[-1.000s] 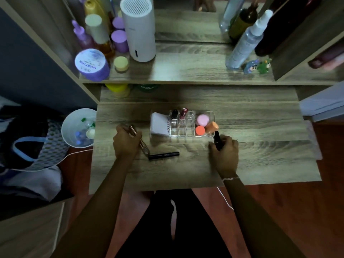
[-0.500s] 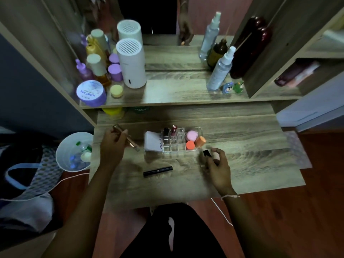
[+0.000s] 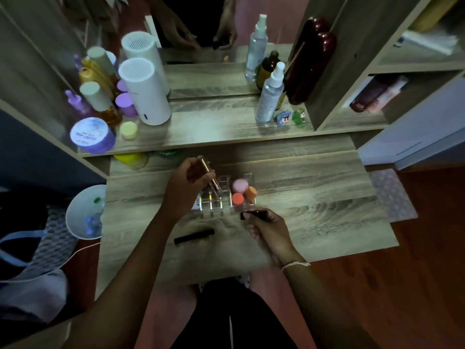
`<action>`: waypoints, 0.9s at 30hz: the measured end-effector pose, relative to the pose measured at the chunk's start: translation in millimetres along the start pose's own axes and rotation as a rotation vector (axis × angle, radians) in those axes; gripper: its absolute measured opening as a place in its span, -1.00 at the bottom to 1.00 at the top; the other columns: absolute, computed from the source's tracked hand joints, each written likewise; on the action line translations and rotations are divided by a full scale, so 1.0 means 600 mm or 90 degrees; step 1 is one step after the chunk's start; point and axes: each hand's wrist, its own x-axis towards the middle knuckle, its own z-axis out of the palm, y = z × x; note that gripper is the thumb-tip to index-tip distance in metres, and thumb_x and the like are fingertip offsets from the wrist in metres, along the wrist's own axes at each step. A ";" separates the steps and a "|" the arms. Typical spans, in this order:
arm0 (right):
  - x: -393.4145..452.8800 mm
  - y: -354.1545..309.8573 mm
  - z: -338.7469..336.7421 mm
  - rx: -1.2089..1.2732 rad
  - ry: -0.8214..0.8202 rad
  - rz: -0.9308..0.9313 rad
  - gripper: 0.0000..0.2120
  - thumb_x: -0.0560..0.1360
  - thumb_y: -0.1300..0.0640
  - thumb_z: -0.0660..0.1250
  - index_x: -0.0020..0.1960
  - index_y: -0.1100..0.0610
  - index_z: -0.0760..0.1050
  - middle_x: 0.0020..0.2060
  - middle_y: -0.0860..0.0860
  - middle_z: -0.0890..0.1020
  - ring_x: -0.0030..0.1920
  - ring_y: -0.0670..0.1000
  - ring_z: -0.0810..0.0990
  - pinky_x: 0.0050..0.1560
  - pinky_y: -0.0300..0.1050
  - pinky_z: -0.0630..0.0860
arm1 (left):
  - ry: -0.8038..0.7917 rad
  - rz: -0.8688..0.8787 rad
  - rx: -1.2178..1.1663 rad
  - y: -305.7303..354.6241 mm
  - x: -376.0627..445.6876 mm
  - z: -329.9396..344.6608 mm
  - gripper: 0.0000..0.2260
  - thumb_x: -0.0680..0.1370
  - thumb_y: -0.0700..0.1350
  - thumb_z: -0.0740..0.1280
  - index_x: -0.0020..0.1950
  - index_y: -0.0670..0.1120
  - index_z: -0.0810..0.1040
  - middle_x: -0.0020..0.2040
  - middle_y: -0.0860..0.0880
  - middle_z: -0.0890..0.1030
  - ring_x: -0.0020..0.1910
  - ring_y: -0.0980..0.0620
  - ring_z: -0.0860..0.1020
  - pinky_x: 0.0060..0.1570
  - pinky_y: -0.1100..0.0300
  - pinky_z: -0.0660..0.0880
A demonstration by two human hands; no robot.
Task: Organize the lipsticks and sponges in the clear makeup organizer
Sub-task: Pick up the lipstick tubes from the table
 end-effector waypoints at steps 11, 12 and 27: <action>0.036 0.015 0.018 -0.115 0.010 -0.040 -0.87 0.40 0.30 0.50 -0.06 0.25 0.67 -0.32 0.00 0.71 -0.39 -0.21 0.59 -0.36 -0.38 0.51 | -0.068 0.150 0.194 0.014 0.059 0.043 -0.75 0.44 -0.25 0.44 0.08 -0.15 0.52 -0.04 -0.03 0.65 -0.05 0.07 0.64 -0.04 0.28 0.54; 0.038 0.015 0.020 -0.121 0.007 -0.044 -0.85 0.40 0.31 0.50 -0.04 0.27 0.66 -0.28 0.05 0.71 -0.38 -0.20 0.59 -0.35 -0.37 0.52 | -0.077 0.159 0.218 0.013 0.064 0.047 -0.75 0.44 -0.25 0.44 0.08 -0.15 0.52 -0.05 -0.01 0.65 -0.07 0.08 0.63 -0.07 0.33 0.53; 0.042 0.014 0.017 -0.165 -0.019 -0.058 -0.88 0.40 0.25 0.50 -0.09 0.12 0.66 -0.09 0.14 0.73 -0.12 0.02 0.65 0.03 0.04 0.59 | -0.148 0.183 0.321 0.004 0.074 0.049 -0.74 0.43 -0.20 0.46 0.08 -0.15 0.51 -0.09 -0.03 0.65 -0.16 0.08 0.61 -0.13 0.24 0.56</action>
